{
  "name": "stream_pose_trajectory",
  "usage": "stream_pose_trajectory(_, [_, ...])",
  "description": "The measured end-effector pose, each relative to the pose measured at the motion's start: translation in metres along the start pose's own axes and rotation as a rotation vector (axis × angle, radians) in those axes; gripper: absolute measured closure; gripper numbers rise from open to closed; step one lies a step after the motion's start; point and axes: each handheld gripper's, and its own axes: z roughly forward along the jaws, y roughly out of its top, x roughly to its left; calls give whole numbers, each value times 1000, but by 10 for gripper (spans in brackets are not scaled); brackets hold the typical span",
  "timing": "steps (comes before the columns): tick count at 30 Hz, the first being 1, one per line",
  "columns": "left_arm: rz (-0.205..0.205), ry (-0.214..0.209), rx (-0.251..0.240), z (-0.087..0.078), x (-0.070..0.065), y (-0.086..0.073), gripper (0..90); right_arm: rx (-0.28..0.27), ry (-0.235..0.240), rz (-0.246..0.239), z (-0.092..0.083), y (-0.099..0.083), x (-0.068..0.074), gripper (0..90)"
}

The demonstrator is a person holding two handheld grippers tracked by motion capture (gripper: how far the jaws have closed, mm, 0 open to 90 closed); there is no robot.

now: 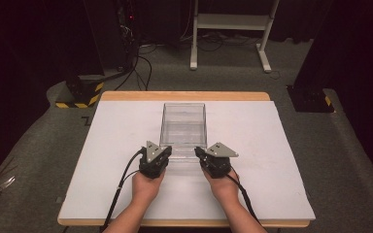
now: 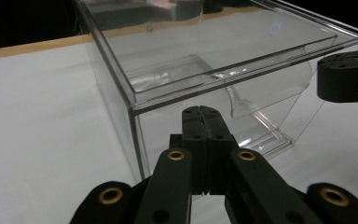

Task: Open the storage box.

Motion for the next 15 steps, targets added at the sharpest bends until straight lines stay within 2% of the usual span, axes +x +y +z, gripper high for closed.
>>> stream_pose_trajectory(7, [-12, 17, -23, 3, -3, 1, 898, 0, -2, -1, 6, 4, 2, 880])
stream_pose_trajectory(12, [-8, 12, -18, 5, -5, 4, 899, 1, 5, 16, 8, 3, 0, 883])
stream_pose_trajectory(15, [-22, 4, -17, 7, -3, 5, 900, -1, 11, 32, 10, 3, -2, 886])
